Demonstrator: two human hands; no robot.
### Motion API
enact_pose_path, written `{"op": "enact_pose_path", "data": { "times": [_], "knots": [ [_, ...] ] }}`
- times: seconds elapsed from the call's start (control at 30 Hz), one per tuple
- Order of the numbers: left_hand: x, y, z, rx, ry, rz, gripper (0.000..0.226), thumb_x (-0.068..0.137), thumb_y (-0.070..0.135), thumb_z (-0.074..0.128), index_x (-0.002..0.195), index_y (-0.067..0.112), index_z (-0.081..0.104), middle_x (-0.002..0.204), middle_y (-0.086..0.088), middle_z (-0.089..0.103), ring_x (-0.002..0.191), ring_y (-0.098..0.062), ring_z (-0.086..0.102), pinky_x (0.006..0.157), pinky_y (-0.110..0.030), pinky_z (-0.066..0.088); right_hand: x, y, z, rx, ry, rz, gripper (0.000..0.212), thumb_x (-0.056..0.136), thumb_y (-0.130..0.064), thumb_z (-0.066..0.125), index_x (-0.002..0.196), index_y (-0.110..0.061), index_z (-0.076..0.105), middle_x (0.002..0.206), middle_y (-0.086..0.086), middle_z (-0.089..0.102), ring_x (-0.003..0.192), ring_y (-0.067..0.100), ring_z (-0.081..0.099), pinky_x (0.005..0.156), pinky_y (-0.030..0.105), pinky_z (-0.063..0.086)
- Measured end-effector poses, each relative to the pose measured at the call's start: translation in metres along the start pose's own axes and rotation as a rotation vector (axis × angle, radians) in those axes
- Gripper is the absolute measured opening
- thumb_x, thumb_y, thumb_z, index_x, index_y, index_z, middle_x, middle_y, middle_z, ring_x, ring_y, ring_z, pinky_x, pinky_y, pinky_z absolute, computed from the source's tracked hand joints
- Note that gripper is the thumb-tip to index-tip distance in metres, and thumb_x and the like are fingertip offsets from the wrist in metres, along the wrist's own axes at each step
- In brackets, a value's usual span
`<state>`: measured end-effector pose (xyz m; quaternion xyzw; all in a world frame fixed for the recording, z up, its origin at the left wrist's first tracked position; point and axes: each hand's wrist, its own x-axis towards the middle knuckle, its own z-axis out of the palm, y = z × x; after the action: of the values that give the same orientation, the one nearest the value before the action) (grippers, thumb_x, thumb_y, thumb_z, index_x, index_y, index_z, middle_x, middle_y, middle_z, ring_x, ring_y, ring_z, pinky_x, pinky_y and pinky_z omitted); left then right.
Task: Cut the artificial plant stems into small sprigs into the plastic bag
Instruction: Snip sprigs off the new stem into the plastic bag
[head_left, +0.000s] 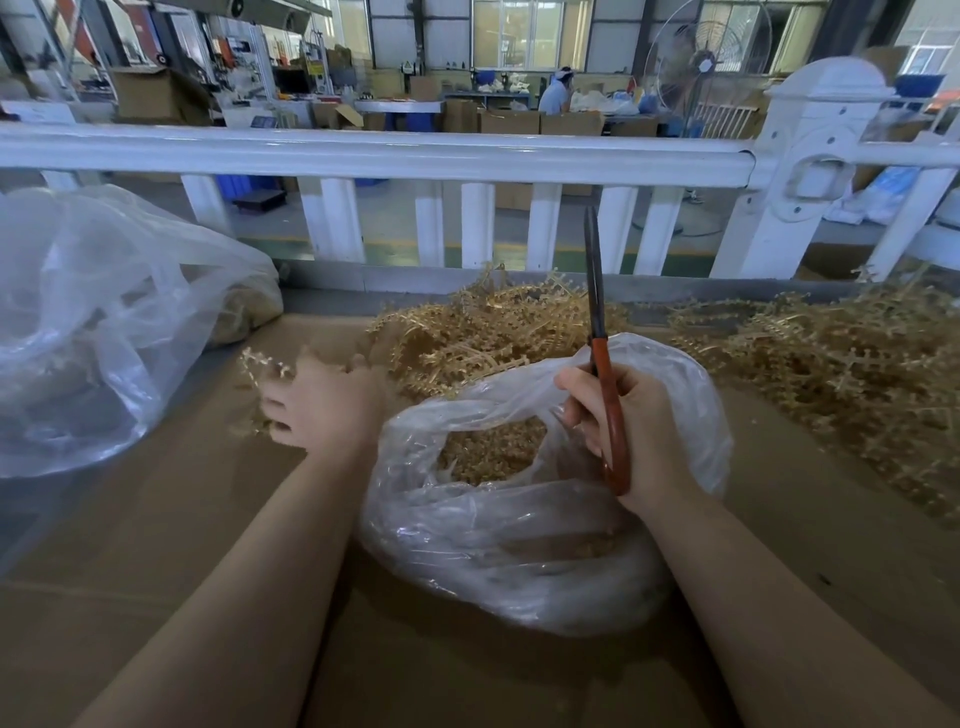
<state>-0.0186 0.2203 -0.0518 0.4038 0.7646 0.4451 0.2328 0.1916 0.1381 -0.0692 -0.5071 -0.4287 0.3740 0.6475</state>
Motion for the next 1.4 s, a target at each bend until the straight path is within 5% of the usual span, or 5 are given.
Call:
{"op": "enact_pose_path", "data": {
  "times": [0.3,0.57,0.9,1.2,1.4],
  "knots": [
    [-0.017,-0.011,0.007,0.367,-0.064,0.954,0.039,0.092,0.016,0.056,0.126,0.033,0.063,0.135,0.001,0.052,0.126,-0.024,0.04,0.107,-0.046,0.024,-0.002,0.002,0.006,-0.102,-0.002,-0.04,0.025,0.091,-0.011,0.071,0.077,0.009,0.067,0.059,0.01,0.06,0.046,0.01,0.051,0.046,0.015,0.042],
    [-0.015,-0.014,0.017,0.624,-0.275,0.918,0.03,0.092,0.027,0.059,0.12,0.034,0.065,0.134,0.0,0.053,0.127,-0.026,0.043,0.111,-0.049,0.029,-0.006,-0.002,0.007,-0.123,-0.049,-0.045,0.028,0.091,-0.005,0.068,0.077,0.019,0.061,0.056,0.011,0.052,0.039,0.003,0.043,0.043,0.011,0.036],
    [-0.022,-0.008,0.009,-0.404,-0.226,0.818,0.028,0.093,0.008,0.065,0.094,0.035,0.058,0.095,0.006,0.069,0.087,-0.006,0.067,0.08,-0.034,0.057,-0.006,-0.007,0.006,-0.121,-0.056,-0.036,0.03,0.091,-0.003,0.068,0.079,0.023,0.059,0.063,0.019,0.055,0.041,0.002,0.047,0.044,0.01,0.038],
    [-0.04,-0.005,0.008,-0.088,-0.194,1.59,0.004,0.089,0.006,0.071,0.089,0.005,0.074,0.101,-0.011,0.067,0.085,-0.024,0.069,0.061,-0.037,0.058,-0.005,-0.01,0.006,0.106,-0.061,0.031,0.071,0.068,-0.068,0.065,0.096,-0.004,0.068,0.079,0.015,0.075,0.033,0.009,0.039,0.034,0.019,0.028],
    [-0.04,-0.004,0.006,0.071,-0.272,1.644,0.003,0.085,0.008,0.071,0.087,0.006,0.073,0.103,-0.013,0.067,0.08,-0.03,0.069,0.059,-0.039,0.057,-0.005,-0.012,0.003,0.064,-0.036,0.082,0.013,0.088,-0.021,0.073,0.086,-0.008,0.069,0.074,0.009,0.071,0.035,0.006,0.038,0.034,0.016,0.029]
  ]
}}
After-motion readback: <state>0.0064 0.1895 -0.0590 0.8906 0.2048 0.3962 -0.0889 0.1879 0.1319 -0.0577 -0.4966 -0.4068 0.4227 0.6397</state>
